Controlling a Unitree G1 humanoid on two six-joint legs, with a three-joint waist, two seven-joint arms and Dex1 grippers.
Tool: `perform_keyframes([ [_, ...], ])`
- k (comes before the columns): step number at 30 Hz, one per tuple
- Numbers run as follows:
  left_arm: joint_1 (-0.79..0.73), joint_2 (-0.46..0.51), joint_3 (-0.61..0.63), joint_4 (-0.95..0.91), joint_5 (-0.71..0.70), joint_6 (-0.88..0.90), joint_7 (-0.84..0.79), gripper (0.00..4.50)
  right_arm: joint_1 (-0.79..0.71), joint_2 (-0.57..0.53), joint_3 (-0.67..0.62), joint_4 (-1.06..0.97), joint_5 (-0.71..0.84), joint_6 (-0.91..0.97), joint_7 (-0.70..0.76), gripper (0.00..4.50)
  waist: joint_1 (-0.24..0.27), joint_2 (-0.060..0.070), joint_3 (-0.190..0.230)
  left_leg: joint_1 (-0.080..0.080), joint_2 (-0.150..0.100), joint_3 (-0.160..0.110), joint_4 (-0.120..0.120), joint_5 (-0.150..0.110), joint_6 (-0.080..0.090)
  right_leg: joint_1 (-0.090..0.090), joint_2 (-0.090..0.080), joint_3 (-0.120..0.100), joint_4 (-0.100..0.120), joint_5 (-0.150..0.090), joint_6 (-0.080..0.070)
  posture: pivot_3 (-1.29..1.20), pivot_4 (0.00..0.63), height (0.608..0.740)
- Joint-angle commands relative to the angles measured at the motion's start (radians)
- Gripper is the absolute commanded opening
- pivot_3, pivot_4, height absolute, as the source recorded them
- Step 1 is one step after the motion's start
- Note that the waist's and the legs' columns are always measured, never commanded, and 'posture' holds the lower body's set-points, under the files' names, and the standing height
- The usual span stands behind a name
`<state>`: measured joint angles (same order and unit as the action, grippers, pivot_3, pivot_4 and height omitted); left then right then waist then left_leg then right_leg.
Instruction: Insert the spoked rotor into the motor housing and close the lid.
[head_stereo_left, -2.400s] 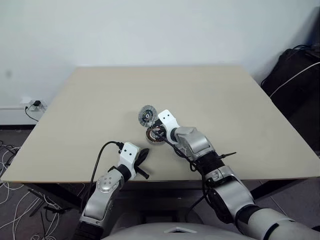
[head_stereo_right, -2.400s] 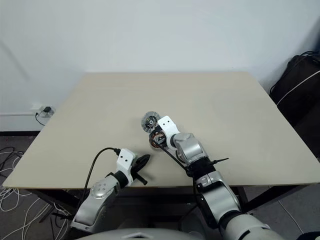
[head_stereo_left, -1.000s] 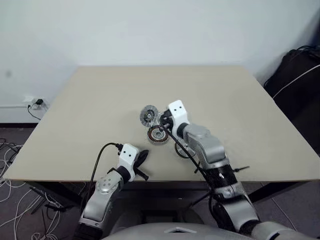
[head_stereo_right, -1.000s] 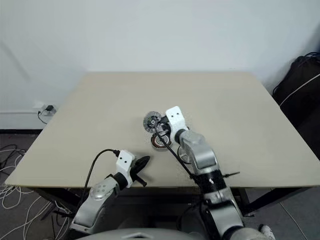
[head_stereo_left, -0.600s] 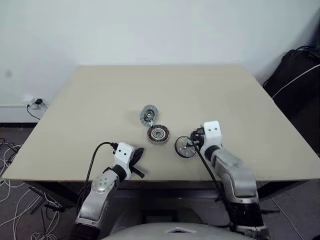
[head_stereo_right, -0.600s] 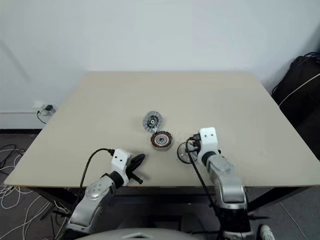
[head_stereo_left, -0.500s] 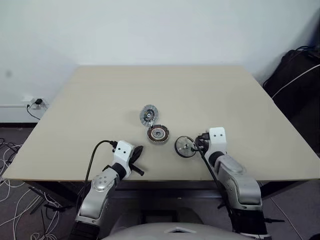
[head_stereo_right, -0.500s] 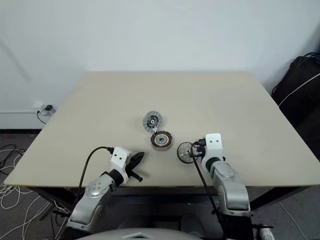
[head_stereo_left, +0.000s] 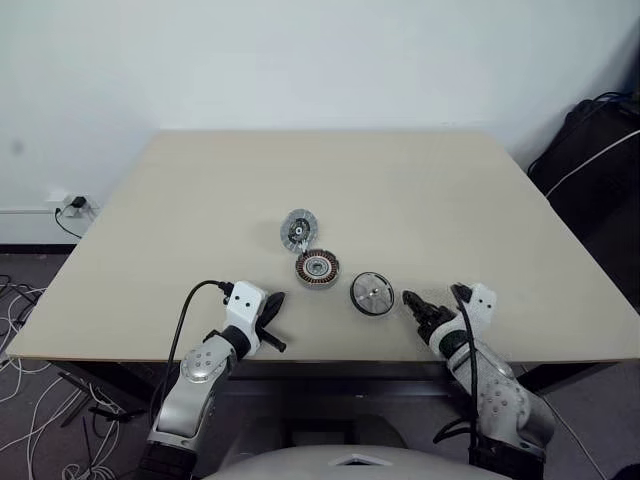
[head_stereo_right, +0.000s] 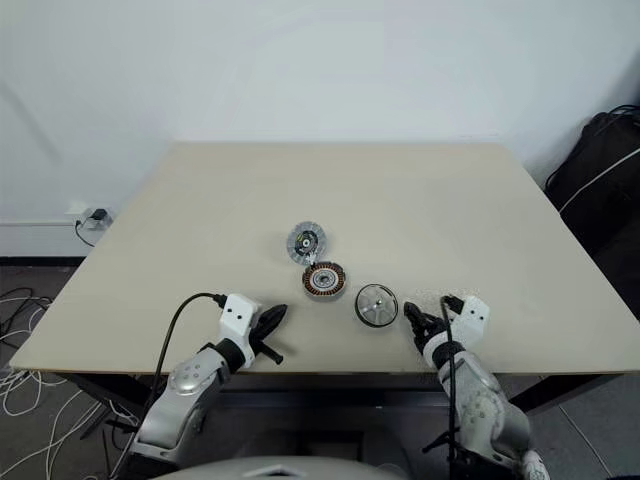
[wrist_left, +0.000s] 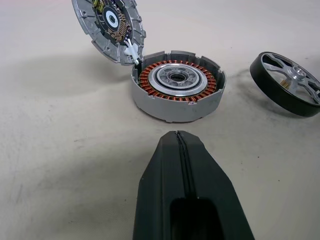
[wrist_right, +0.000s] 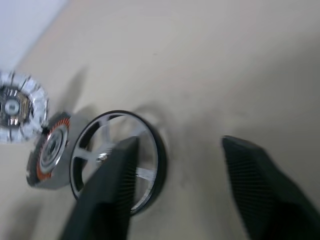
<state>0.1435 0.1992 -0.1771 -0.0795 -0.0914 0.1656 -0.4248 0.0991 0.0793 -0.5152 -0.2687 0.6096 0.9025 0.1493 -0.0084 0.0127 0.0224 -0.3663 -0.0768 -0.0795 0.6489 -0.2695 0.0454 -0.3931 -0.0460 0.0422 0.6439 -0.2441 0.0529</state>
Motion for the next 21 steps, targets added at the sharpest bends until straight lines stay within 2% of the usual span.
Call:
perform_keyframes([
  [1,-0.008,0.002,0.002,-0.021,-0.007,-0.006,-0.006,0.0,-0.026,0.02,-0.056,0.009,0.132,0.032,-0.025,3.93,-0.001,0.001,0.001,0.0,0.0,0.0,0.0,0.0,0.0,0.0,0.0,0.0,0.0,0.0,0.0,0.0,0.0,0.74],
  [3,-0.008,0.002,0.001,-0.02,-0.008,-0.004,-0.008,0.0,-0.025,0.029,-0.074,0.023,0.19,0.036,-0.034,4.49,-0.002,0.003,0.001,0.0,0.0,0.0,0.0,0.0,0.0,0.0,0.0,0.0,0.0,0.0,0.0,0.0,0.0,0.74],
  [15,0.001,-0.003,-0.009,-0.023,-0.011,0.008,-0.016,0.0,0.019,0.04,-0.009,0.039,0.367,0.036,-0.026,4.49,-0.002,0.003,0.002,-0.002,0.0,0.0,0.0,0.001,0.002,-0.002,0.0,0.0,-0.001,0.0,0.001,0.0,0.0,0.74],
  [21,0.002,-0.003,-0.013,-0.024,-0.013,0.013,-0.015,0.0,-0.021,0.029,0.022,0.123,0.389,0.005,-0.037,4.49,-0.003,0.003,0.002,-0.003,0.0,0.0,0.0,0.001,0.002,-0.002,0.0,0.0,-0.001,0.0,0.001,0.0,0.0,0.74],
])
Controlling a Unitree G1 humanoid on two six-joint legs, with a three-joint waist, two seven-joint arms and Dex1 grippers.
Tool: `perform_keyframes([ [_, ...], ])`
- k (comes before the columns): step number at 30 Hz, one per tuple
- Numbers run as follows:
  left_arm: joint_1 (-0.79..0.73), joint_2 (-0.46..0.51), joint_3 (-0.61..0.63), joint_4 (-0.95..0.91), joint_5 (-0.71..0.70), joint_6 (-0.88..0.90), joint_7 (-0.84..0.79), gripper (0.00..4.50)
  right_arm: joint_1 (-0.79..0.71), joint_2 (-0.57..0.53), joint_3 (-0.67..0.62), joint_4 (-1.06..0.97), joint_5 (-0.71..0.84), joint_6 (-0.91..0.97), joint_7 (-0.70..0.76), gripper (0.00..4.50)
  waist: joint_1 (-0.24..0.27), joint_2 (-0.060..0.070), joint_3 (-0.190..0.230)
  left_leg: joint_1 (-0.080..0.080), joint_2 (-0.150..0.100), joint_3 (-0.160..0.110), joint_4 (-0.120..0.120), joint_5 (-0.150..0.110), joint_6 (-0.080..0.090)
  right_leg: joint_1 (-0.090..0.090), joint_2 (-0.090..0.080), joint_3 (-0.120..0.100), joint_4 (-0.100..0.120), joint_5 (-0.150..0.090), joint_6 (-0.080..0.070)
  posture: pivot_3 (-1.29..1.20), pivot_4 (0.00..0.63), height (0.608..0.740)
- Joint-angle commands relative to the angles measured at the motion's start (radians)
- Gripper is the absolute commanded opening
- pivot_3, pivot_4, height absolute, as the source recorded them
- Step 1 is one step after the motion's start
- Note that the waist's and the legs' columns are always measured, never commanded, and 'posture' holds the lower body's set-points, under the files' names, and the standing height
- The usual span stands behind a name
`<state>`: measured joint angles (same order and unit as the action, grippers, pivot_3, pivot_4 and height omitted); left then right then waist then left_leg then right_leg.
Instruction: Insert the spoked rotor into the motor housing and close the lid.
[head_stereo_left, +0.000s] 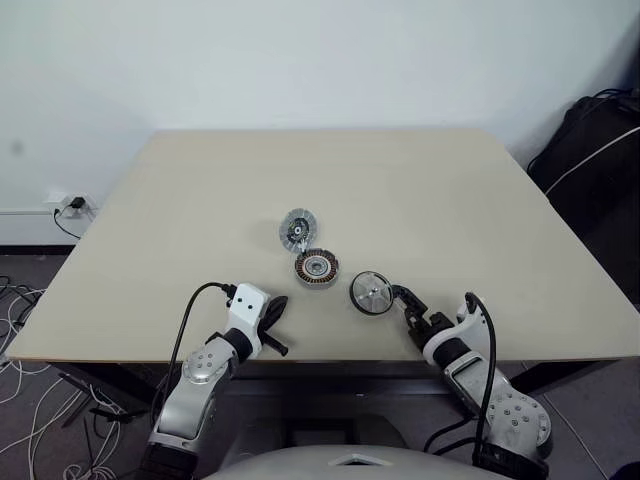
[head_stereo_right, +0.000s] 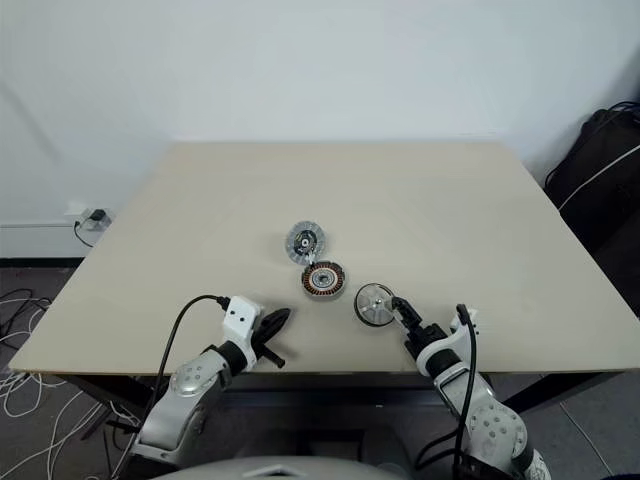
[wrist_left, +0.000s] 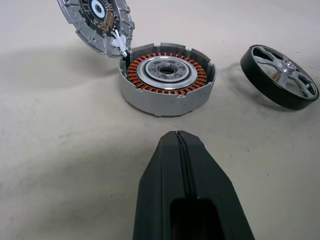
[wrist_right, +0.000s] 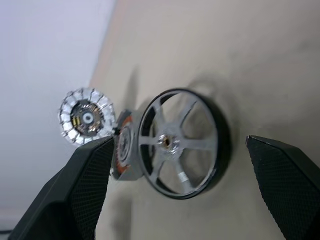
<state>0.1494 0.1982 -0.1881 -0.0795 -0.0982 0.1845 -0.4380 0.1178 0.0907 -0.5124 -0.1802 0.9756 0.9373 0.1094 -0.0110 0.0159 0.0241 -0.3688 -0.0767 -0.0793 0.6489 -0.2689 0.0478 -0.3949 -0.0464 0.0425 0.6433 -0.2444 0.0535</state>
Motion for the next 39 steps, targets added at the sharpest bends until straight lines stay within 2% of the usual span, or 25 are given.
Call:
perform_keyframes([
  [1,-0.004,-0.002,-0.002,-0.025,-0.006,-0.005,-0.002,0.0,-0.049,0.015,0.025,0.05,0.019,-0.038,0.002,4.49,0.0,0.0,0.0,0.0,0.0,0.0,0.0,0.0,0.0,0.0,0.0,0.0,0.0,0.0,0.0,0.0,0.0,0.74],
  [12,-0.005,-0.003,0.002,-0.027,-0.007,-0.007,0.003,0.0,-0.136,-0.015,0.06,0.18,-0.005,-0.116,0.005,4.49,0.0,0.0,0.0,0.0,0.0,0.0,0.0,0.0,0.0,0.0,0.0,0.0,0.0,0.0,0.0,0.0,0.0,0.74],
  [27,-0.009,-0.004,0.004,-0.024,-0.005,-0.005,0.008,0.0,-0.117,-0.008,0.068,0.198,0.033,-0.086,0.007,4.49,-0.001,0.0,0.0,0.0,0.0,0.0,0.0,0.0,0.0,0.0,0.0,0.0,0.0,0.0,0.0,0.0,0.0,0.74],
  [29,-0.01,-0.004,0.003,-0.023,-0.005,-0.004,0.007,0.0,-0.11,-0.003,0.067,0.199,0.042,-0.086,0.008,4.1,-0.001,0.0,0.0,0.0,0.0,0.0,0.0,0.0,0.0,0.0,0.0,0.0,0.0,0.0,0.0,0.0,0.0,0.74],
  [32,-0.012,-0.003,0.002,-0.021,-0.005,-0.003,0.005,0.0,-0.098,0.004,0.074,0.204,0.047,-0.086,0.01,3.25,-0.001,0.0,0.0,0.0,0.0,0.0,0.0,0.0,0.001,0.0,0.0,0.0,0.0,0.0,0.0,0.0,0.0,0.74],
  [35,-0.015,-0.002,0.001,-0.019,-0.004,-0.001,0.003,0.0,-0.091,0.009,0.079,0.209,0.047,-0.088,0.01,2.09,-0.001,0.001,0.0,0.0,0.0,0.0,0.0,0.0,0.001,-0.001,0.0,0.0,0.0,0.0,0.0,0.0,0.0,0.74],
  [36,-0.016,-0.001,0.001,-0.019,-0.003,-0.001,0.003,0.0,-0.089,0.011,0.081,0.211,0.047,-0.088,0.009,1.92,0.0,0.001,0.0,0.0,0.0,0.0,0.0,0.0,0.001,-0.001,0.0,0.0,0.0,0.0,0.0,0.0,0.0,0.74],
  [39,-0.018,0.0,0.0,-0.017,-0.002,0.0,0.002,0.0,-0.084,0.012,0.086,0.216,0.046,-0.091,0.007,0.86,-0.001,-0.001,-0.001,0.0,0.0,0.0,0.0,0.0,0.001,0.0,0.0,0.0,0.0,0.0,0.0,0.0,0.0,0.74],
])
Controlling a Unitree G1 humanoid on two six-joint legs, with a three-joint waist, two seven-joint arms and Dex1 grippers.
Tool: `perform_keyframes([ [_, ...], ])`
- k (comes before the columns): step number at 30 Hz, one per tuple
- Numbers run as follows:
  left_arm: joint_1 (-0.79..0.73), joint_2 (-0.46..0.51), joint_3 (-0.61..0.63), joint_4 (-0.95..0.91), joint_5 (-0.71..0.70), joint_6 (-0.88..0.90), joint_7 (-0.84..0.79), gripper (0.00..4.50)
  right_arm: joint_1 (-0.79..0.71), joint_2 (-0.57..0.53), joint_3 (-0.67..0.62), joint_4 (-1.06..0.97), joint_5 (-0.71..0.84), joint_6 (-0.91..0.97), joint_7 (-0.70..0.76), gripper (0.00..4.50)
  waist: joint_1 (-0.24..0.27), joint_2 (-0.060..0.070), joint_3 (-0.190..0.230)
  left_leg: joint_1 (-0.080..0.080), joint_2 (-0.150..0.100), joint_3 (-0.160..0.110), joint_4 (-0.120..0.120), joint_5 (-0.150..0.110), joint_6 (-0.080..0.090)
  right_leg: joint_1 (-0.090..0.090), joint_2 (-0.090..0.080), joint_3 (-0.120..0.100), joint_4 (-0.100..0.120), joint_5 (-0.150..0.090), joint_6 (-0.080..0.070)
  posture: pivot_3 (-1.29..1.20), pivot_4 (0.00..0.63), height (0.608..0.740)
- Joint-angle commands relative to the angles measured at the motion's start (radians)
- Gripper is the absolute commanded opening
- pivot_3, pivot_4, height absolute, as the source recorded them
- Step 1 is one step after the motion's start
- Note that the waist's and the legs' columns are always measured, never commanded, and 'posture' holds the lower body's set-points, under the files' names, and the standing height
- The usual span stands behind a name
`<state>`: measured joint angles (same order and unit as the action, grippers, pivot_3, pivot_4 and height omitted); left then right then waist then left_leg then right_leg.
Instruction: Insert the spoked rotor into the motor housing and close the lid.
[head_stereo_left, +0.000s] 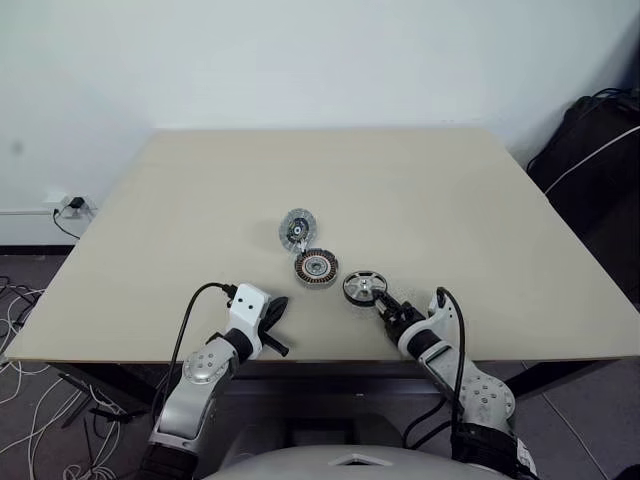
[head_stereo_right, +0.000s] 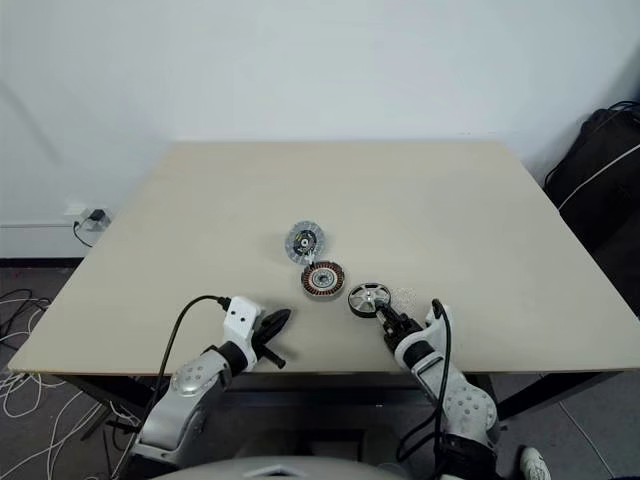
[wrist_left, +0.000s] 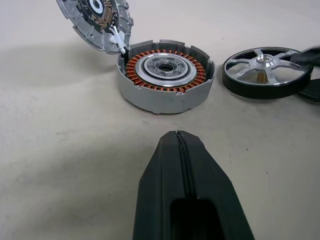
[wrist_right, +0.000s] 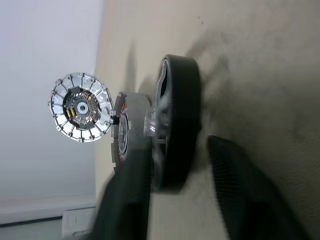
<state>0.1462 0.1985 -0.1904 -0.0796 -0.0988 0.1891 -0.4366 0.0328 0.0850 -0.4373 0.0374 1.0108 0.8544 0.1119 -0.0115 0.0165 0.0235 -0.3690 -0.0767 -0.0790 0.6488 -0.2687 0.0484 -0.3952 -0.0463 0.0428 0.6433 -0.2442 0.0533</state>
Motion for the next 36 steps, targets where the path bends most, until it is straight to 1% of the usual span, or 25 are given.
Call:
perform_keyframes([
  [1,-0.016,0.0,0.002,-0.016,-0.001,-0.004,0.001,0.0,0.003,0.018,0.012,0.0,0.012,-0.009,0.003,0.54,0.0,-0.002,-0.001,0.0,0.0,0.0,0.0,0.0,0.0,0.0,0.0,0.0,0.0,0.0,0.0,0.0,0.0,0.74],
  [2,-0.016,0.001,0.002,-0.016,-0.001,-0.004,0.001,0.0,0.004,0.017,0.013,0.001,0.014,-0.01,0.002,0.39,0.0,-0.002,-0.001,0.0,0.0,0.0,0.0,0.0,0.0,0.0,0.0,0.0,0.0,0.0,0.0,0.0,0.0,0.74],
  [10,-0.013,0.001,0.001,-0.015,0.001,-0.002,0.003,0.0,0.024,0.014,0.013,0.005,0.027,0.001,-0.016,0.39,0.0,-0.003,-0.002,0.0,0.0,0.0,0.0,0.0,0.0,0.001,0.0,0.0,0.0,0.0,0.001,0.0,0.0,0.74],
  [14,-0.01,0.002,0.004,-0.019,-0.001,-0.003,0.003,0.0,0.027,0.026,0.01,-0.038,0.063,-0.006,-0.016,0.39,0.001,-0.003,-0.002,0.0,0.0,0.0,0.0,-0.001,0.0,0.001,0.0,0.0,-0.001,0.0,0.001,0.0,0.0,0.74],
  [19,-0.01,0.007,0.011,-0.026,-0.006,-0.006,0.0,0.0,-0.006,0.048,0.032,-0.119,0.074,-0.067,-0.023,0.39,0.0,0.0,0.0,-0.001,0.0,0.0,0.0,0.0,0.0,-0.001,-0.001,0.0,0.0,0.0,0.001,0.0,0.0,0.74],
  [24,-0.005,0.001,0.02,-0.031,-0.009,-0.02,0.006,0.0,-0.053,0.066,0.074,-0.151,0.09,-0.095,-0.036,0.39,-0.001,0.0,0.0,-0.003,0.0,0.0,0.0,0.0,0.001,-0.003,0.0,0.0,0.0,0.001,0.0,0.0,0.0,0.74],
  [25,-0.004,0.001,0.021,-0.033,-0.01,-0.02,0.007,0.0,-0.063,0.067,0.083,-0.151,0.089,-0.103,-0.037,0.39,0.0,0.0,0.0,-0.003,0.0,0.0,0.0,0.0,0.001,-0.003,0.0,0.0,0.0,0.002,-0.002,0.0,0.0,0.74],
  [26,-0.001,0.001,0.021,-0.036,-0.01,-0.02,0.007,0.0,-0.078,0.069,0.094,-0.144,0.09,-0.108,-0.038,0.39,0.0,0.0,0.0,-0.003,0.0,0.0,0.0,0.0,0.001,-0.003,0.0,0.0,0.0,0.003,-0.004,0.0,0.0,0.74],
  [32,0.015,-0.002,0.031,-0.048,-0.01,-0.027,0.014,0.0,-0.166,0.069,0.172,-0.058,0.059,-0.129,-0.024,0.39,-0.001,0.0,0.0,-0.003,0.0,0.001,0.0,0.0,0.001,-0.003,0.0,0.0,0.0,0.004,-0.005,0.0,0.0,0.74],
  [36,0.021,0.001,0.042,-0.061,-0.013,-0.026,0.021,0.0,-0.224,0.067,0.201,0.047,0.039,-0.151,0.0,0.39,0.0,0.0,0.0,-0.003,0.0,0.001,0.0,0.0,0.001,-0.003,0.0,0.0,0.0,0.004,-0.005,0.0,0.0,0.74],
])
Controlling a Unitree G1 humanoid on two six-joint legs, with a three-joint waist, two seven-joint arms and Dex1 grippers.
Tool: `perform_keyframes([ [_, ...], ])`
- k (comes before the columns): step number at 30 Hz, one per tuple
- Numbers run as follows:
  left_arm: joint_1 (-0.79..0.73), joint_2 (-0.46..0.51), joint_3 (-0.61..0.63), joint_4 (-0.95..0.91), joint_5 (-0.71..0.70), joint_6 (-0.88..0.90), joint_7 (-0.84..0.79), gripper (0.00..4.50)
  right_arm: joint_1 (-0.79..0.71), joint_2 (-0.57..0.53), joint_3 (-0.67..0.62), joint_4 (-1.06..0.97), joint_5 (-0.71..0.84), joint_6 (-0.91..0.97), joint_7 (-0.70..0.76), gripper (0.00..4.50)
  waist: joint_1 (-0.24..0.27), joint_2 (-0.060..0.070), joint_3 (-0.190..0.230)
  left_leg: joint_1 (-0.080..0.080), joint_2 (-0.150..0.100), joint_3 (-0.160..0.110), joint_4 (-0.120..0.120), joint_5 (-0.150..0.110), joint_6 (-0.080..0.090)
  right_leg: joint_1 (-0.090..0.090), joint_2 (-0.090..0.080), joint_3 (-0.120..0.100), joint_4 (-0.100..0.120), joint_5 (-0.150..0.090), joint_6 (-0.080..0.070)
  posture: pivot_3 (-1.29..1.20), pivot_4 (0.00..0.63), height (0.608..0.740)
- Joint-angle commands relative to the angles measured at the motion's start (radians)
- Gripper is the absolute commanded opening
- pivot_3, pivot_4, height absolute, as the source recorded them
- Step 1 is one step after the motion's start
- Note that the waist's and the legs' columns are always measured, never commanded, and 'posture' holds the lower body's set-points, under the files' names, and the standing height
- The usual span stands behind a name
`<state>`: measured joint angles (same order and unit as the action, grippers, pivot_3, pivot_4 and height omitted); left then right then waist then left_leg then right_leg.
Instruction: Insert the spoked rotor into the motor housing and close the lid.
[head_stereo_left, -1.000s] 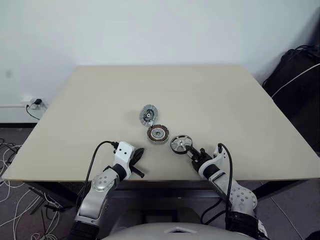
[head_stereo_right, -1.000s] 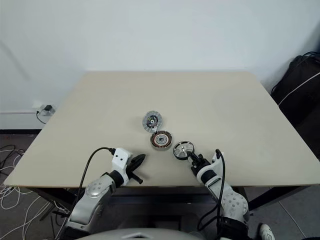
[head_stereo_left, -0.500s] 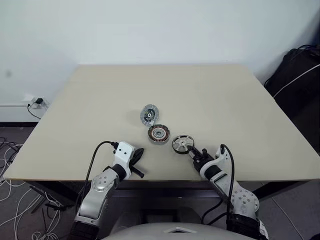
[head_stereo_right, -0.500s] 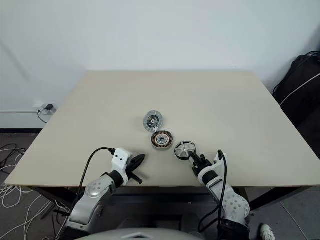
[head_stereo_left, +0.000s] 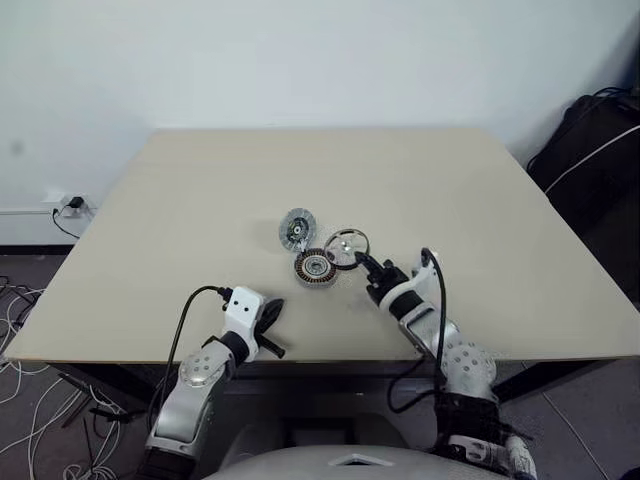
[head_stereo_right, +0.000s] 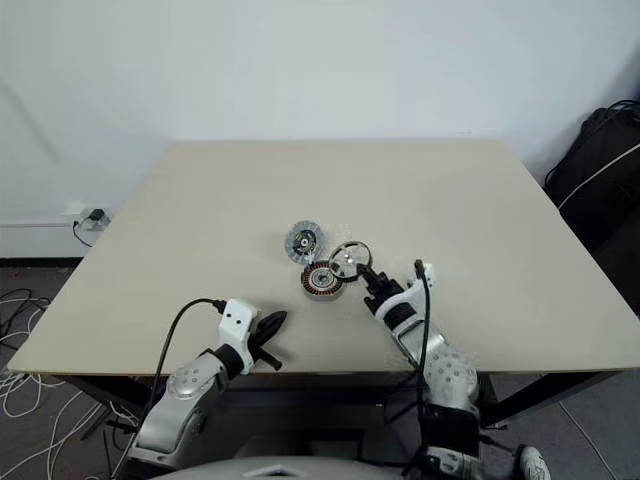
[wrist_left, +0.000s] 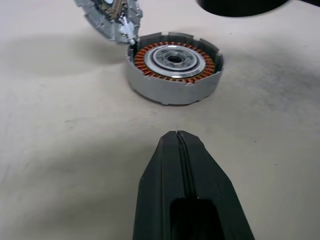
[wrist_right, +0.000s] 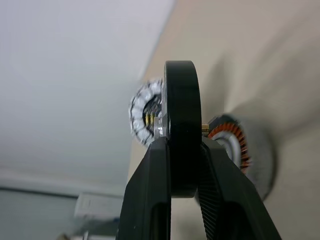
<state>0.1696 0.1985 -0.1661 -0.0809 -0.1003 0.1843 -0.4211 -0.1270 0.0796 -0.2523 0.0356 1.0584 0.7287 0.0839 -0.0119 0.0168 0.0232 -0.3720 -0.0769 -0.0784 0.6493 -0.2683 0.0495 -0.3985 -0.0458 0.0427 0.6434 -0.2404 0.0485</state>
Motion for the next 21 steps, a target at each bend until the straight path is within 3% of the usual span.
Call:
perform_keyframes([
  [1,0.004,0.003,0.02,-0.064,-0.011,-0.021,0.008,0.0,-0.083,0.075,0.022,0.09,-0.016,-0.03,0.035,0.39,0.0,0.0,0.0,0.0,0.0,0.0,0.0,0.0,0.0,0.0,0.0,0.0,0.0,0.0,0.0,0.0,0.0,0.74],
  [11,0.043,0.004,0.028,-0.095,-0.007,-0.017,0.028,0.0,-0.189,0.101,0.051,0.282,-0.083,-0.044,0.113,0.39,-0.003,0.0,0.0,0.0,0.0,0.0,0.0,0.0,0.0,-0.001,0.0,0.0,0.001,0.0,0.0,0.0,0.0,0.74],
  [21,0.061,-0.003,0.03,-0.106,-0.009,-0.017,0.045,0.0,-0.197,0.1,0.028,0.32,-0.107,-0.033,0.128,0.39,-0.004,0.001,-0.001,0.0,-0.001,0.0,0.0,0.0,0.0,-0.001,0.0,0.0,0.001,0.0,0.0,0.0,0.0,0.74],
])
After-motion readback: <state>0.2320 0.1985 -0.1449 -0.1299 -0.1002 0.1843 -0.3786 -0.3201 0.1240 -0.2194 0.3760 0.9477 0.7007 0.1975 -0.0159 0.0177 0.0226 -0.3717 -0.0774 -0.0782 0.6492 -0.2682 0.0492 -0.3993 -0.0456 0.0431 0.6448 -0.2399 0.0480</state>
